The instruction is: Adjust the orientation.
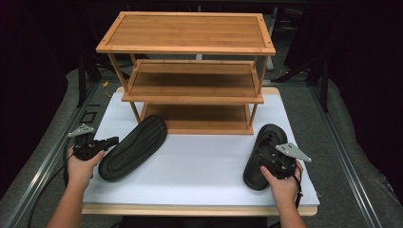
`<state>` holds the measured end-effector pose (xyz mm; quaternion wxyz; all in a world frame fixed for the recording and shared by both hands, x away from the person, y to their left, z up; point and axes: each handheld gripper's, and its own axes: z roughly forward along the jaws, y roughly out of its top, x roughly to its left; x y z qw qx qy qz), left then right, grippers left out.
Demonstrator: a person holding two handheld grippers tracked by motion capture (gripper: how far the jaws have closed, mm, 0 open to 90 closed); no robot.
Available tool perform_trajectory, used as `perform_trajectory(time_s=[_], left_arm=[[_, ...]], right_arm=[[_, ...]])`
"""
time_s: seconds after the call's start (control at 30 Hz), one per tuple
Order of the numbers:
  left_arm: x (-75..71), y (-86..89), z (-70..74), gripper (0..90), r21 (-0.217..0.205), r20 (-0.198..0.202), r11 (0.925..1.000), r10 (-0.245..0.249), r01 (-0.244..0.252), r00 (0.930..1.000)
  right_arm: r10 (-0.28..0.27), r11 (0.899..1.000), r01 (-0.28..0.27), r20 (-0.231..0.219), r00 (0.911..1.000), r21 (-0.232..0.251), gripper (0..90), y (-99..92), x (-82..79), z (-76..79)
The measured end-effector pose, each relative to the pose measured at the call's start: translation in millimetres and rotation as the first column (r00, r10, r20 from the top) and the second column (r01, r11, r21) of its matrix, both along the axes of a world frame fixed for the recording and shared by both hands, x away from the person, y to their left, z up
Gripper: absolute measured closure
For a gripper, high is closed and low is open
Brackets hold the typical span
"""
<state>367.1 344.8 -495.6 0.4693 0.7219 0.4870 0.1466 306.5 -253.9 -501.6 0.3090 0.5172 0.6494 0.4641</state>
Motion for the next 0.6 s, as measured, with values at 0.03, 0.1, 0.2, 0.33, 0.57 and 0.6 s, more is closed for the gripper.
perform_trajectory(time_s=[0.03,0.1,0.2,0.33,0.57,0.6], left_arm=[[0.1,-0.1,0.0,88.4,-0.005,0.000,1.0000,-0.002,0.002,1.0000],[-0.9,-1.5,0.8,88.8,-0.008,0.005,1.0000,-0.005,0.005,1.0000],[-4.8,-4.5,4.2,88.7,-0.017,0.017,0.9994,-0.030,0.030,0.9994],[-7.5,-10.9,7.9,88.5,-0.045,0.021,0.9964,-0.071,0.072,0.9973],[-7.2,-22.5,12.6,88.9,0.032,0.040,0.9982,-0.052,0.051,0.9979],[-6.4,-21.2,13.9,89.0,0.028,0.045,0.9989,-0.039,0.038,0.9982]], right_arm=[[0.000,1.000,0.000,-0.001,1.0000,0.000,40.2,0.0,0.1,0.0],[0.001,1.000,-0.001,0.001,1.0000,0.001,40.2,0.0,0.3,-0.2],[0.001,1.000,-0.001,0.002,1.0000,0.003,40.2,-0.4,0.2,-0.2],[0.005,1.000,-0.005,-0.008,1.0000,0.003,40.3,-0.6,0.0,-0.1],[-0.003,1.000,0.003,0.002,1.0000,0.017,40.6,-2.2,0.3,0.0],[-0.003,1.000,0.003,-0.001,1.0000,0.021,40.8,-2.3,0.4,-0.1]])
